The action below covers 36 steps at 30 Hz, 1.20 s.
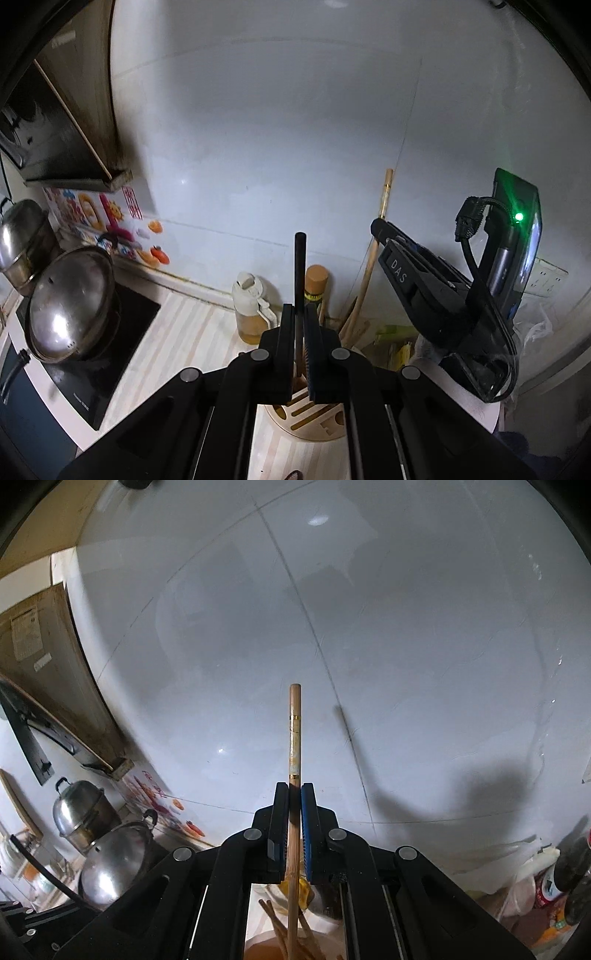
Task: Organize utensils
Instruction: 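Lower both chopsticks into the holder slots and open both tools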
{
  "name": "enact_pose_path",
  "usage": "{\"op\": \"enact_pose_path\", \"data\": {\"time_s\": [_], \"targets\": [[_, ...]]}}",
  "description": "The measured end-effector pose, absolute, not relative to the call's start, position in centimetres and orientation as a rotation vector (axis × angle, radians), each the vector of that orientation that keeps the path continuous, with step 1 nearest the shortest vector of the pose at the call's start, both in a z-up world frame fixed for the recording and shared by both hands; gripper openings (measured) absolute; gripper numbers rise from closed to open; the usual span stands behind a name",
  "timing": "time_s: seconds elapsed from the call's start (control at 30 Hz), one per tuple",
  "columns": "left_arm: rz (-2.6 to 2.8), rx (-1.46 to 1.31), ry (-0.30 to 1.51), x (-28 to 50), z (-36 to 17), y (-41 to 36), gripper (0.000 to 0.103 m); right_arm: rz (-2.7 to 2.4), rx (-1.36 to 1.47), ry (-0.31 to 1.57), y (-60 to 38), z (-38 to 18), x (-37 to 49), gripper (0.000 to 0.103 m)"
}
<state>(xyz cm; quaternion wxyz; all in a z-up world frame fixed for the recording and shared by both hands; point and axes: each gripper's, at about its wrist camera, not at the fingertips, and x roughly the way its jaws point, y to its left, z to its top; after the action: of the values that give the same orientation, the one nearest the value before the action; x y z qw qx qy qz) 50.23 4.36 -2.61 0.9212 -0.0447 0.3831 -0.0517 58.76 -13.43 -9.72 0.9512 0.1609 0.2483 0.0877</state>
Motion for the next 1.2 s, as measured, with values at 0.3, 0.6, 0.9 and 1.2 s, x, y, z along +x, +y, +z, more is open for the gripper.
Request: {"op": "enact_pose_path", "data": {"time_s": [0.3, 0.6, 0.9, 1.2], "targets": [[-0.107, -0.145, 0.832, 51.2, -4.6, 5.1, 0.003, 0.192, 0.270, 0.473, -12.7, -10.8, 58.1, 0.006], [-0.124, -0.170, 0.851, 51.3, -5.2, 5.2, 0.003, 0.198, 0.244, 0.403, -11.0, -10.4, 57.6, 0.006], [-0.057, -0.197, 0.862, 51.2, -5.1, 6.4, 0.008, 0.206, 0.245, 0.360, -11.3, -12.1, 56.5, 0.006], [0.031, -0.240, 0.798, 49.4, -4.4, 8.4, 0.086, 0.269, 0.202, 0.540, -12.0, -12.8, 55.4, 0.054]]}}
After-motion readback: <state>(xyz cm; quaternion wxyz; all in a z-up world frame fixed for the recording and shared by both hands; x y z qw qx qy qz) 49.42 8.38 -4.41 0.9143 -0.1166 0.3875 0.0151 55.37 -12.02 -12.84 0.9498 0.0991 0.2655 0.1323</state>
